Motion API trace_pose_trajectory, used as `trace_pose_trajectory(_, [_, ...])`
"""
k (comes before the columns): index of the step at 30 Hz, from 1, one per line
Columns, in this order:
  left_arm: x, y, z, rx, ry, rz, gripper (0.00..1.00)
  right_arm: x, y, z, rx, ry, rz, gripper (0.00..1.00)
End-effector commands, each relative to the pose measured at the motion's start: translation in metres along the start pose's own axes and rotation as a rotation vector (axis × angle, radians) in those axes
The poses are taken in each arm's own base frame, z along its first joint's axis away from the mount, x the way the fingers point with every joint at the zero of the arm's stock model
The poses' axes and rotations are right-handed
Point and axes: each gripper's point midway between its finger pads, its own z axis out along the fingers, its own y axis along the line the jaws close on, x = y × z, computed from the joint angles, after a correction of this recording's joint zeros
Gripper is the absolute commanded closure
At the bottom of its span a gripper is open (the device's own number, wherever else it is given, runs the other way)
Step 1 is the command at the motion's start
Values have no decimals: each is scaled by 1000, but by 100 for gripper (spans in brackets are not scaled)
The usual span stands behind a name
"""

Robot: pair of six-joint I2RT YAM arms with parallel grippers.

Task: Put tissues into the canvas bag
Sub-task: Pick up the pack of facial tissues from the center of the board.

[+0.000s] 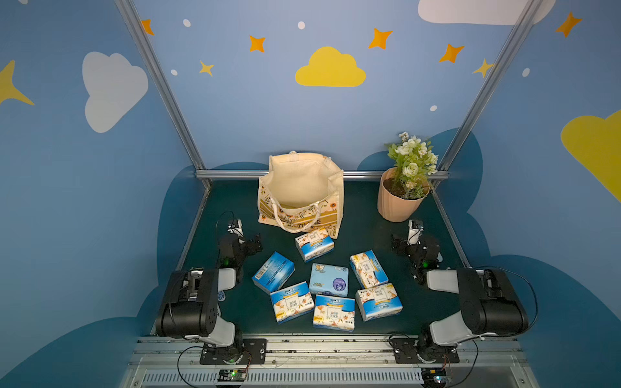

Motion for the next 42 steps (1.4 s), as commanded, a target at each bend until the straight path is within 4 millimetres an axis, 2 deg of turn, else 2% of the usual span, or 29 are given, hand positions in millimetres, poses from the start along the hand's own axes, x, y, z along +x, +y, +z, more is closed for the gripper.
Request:
trace_pose_trajectory(1, [-4,0,3,-3,-3,15,0,-6,0,2,1,-10,-1,5])
trace_pose_trajectory(36, [-3,0,4,-4,1,18,0,-6,-1,2,2,-12,0,5])
trace_pose_trajectory(42, [-5,2,2,-26,-12,16,0,-16,-8,0,68,0,6,5])
